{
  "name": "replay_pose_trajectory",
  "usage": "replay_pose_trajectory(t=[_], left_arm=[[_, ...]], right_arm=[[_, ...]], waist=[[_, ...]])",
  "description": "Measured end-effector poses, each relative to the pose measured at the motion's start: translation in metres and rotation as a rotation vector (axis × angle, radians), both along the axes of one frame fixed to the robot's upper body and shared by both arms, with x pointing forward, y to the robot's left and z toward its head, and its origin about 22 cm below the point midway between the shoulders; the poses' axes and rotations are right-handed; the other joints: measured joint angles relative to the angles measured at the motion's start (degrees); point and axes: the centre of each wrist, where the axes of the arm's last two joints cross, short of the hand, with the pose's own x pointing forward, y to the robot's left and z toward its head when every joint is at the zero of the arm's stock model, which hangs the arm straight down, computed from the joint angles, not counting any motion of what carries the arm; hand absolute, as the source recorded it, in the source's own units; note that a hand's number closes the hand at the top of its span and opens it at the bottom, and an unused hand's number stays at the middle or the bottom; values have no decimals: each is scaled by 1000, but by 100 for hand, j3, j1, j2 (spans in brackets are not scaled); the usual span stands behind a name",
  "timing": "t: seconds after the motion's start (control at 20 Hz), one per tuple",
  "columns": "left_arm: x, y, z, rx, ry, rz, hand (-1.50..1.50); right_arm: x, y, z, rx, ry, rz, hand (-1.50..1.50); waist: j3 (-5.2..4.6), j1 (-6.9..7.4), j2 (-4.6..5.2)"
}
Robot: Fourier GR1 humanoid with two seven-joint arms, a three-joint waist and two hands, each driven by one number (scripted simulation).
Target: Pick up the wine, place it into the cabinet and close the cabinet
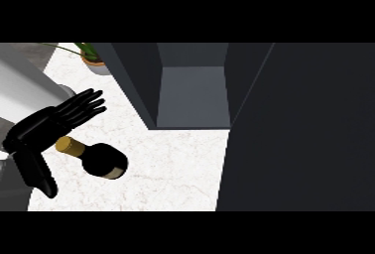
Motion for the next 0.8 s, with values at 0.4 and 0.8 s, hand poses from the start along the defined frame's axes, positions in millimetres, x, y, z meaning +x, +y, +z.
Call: replay_pose_trajectory(t=[0.4, 0.8], left_arm=[[4, 0, -53, 49, 39, 10, -150], [6, 9, -94, 112, 99, 49, -150]], right_arm=[[0, -2, 2, -12, -10, -1, -150], [2, 3, 5, 1, -14, 19, -150]], waist=[[-3, -19, 7], [-7, -52, 19]])
